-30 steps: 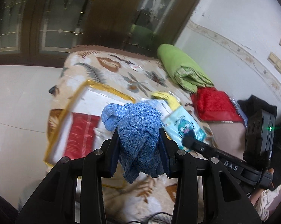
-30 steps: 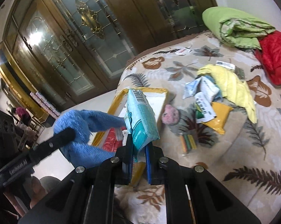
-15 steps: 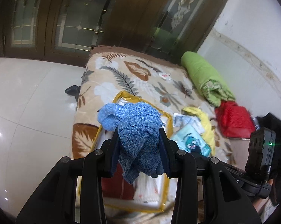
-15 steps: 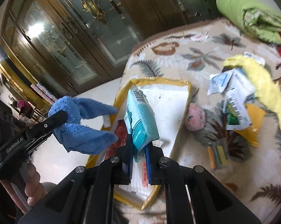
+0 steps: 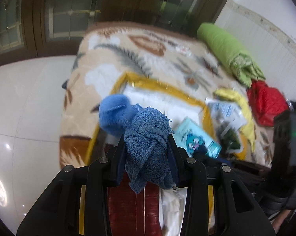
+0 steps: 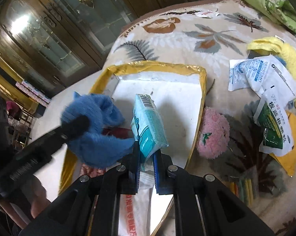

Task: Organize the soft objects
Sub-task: 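Carry towel and tissue pack into the tray and open both tools, then move both tools back over the remaining items beside the tray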

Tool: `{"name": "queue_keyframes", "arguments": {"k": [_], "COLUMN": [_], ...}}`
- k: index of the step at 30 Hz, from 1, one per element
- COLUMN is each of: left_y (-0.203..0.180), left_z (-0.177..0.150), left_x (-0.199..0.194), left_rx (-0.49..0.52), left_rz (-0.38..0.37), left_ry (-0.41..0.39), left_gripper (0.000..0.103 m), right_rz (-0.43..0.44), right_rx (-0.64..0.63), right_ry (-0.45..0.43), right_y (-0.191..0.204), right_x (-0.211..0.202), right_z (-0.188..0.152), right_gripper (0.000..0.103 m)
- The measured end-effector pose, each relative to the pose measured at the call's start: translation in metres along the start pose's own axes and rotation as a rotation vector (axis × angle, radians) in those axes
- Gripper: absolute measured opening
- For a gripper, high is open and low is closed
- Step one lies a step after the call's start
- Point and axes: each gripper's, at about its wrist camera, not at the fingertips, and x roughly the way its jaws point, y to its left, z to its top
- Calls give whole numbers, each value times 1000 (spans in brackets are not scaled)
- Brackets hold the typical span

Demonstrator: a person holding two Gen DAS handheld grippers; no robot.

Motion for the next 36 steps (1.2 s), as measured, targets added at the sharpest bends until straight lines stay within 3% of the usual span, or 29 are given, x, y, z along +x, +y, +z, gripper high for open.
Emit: {"name": "queue_keyframes", "arguments": {"k": [4, 6, 8, 12, 13, 14, 19, 25, 31, 36], "left_y": [11, 13, 14, 10, 7, 1, -23, -66, -95, -132], "left_z": [-10, -10, -12, -17, -18, -20, -31, -51, -58, -68], "left_x": [14, 16, 14, 1, -6, -14, -40, -59, -60, -58], "left_rx": [-59, -77, -85, -82, -73, -60, -37, 19, -12, 31], "left_rz": [-35, -45, -46, -3, 13, 27, 29, 58, -26, -59], "left_ry": [20, 43, 51, 25, 2, -22, -71, -116, -68, -45], "left_gripper": [42, 56, 59, 59, 59, 59, 59, 59, 59, 59], "right_rz": [-23, -13, 6, 42, 38, 42, 64, 8, 19, 10], "right_rx": [-20, -16, -8, -4, -1, 1, -20, 13, 87, 104], "right_ry": [9, 9, 7, -62, -90, -114, -189, -199, -216, -227], "right_y": [1, 0, -2, -3, -2, -2, -10, -44, -81, -102], "right_x": [7, 9, 9, -7, -15, -23, -68, -91, -123, -146], "right_z": [-3, -4, -5, -6, -7, -8, -21, -34, -46, -57], "right_gripper": [14, 15, 20, 54, 68, 71, 71, 71, 76, 80]}}
